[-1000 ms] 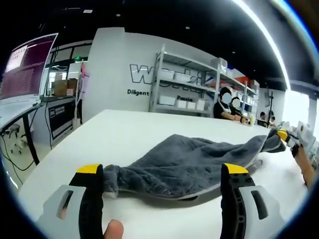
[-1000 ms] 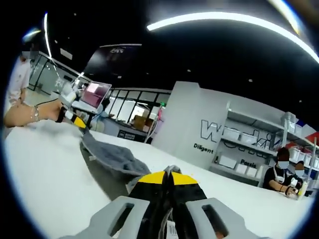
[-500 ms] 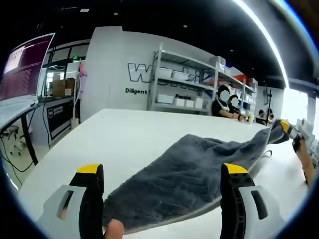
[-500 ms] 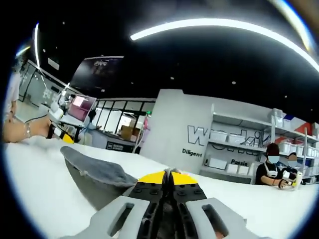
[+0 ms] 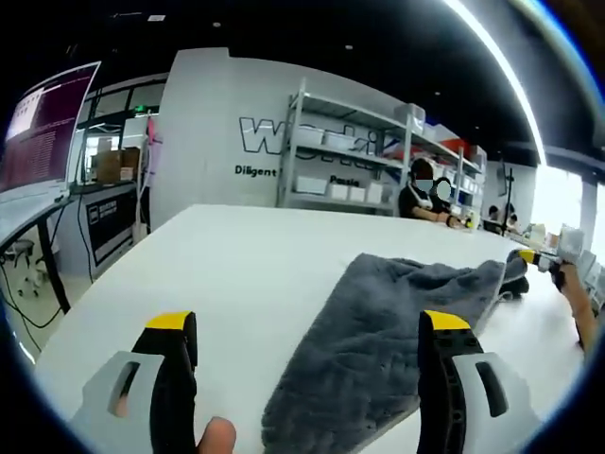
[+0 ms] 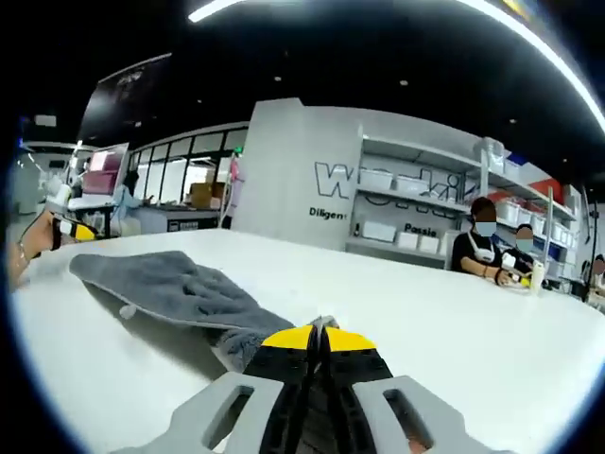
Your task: Fold the towel on the table until its edges align and the towel forms a compact rectangular stack.
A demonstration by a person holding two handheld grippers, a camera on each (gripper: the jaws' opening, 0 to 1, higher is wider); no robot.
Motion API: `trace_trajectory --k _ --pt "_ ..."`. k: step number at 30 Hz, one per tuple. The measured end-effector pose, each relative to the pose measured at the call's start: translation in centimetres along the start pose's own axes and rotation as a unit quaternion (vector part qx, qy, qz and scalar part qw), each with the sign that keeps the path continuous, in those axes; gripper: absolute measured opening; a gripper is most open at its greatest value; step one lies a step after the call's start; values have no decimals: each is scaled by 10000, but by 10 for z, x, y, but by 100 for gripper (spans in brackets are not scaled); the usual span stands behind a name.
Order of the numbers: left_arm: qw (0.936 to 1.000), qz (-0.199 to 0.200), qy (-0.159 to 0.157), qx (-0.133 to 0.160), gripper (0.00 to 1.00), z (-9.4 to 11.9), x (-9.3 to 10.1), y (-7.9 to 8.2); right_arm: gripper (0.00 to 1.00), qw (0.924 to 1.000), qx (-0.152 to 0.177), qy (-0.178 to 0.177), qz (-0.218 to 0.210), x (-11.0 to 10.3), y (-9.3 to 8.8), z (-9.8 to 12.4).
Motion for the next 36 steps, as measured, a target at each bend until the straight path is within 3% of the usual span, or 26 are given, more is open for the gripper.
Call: trace_trajectory --k 6,14,21,33,36 --pt "10000 -12 -15 -14 96 -1 -1 1 0 9977 -632 12 259 0 -18 -5" --pt "9999 -107 -73 -104 96 -5 2 1 0 9861 -1549 194 572 -5 -48 -18" --pt "9996 -192 -133 -125 96 -6 7 1 0 9842 -1649 259 593 -3 -53 -22" --pt "9950 -808 -514 -284 93 -12 31 -1 0 9832 -1670 285 673 -6 -57 -21" --pt "9889 -1049 -1037 -166 86 -11 50 1 0 9833 -1668 288 670 -6 -57 -21"
Point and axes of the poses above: the point that each gripper's makers call its tool centre point, and the gripper's own axes: z roughly backward along the fingers, x roughly to its right, y roughly out of its top, the point moved 5 cm from there along z, roughly backward along the fingers, and after that the axes turned 13 degrees about -x, right-handed, at the moved point
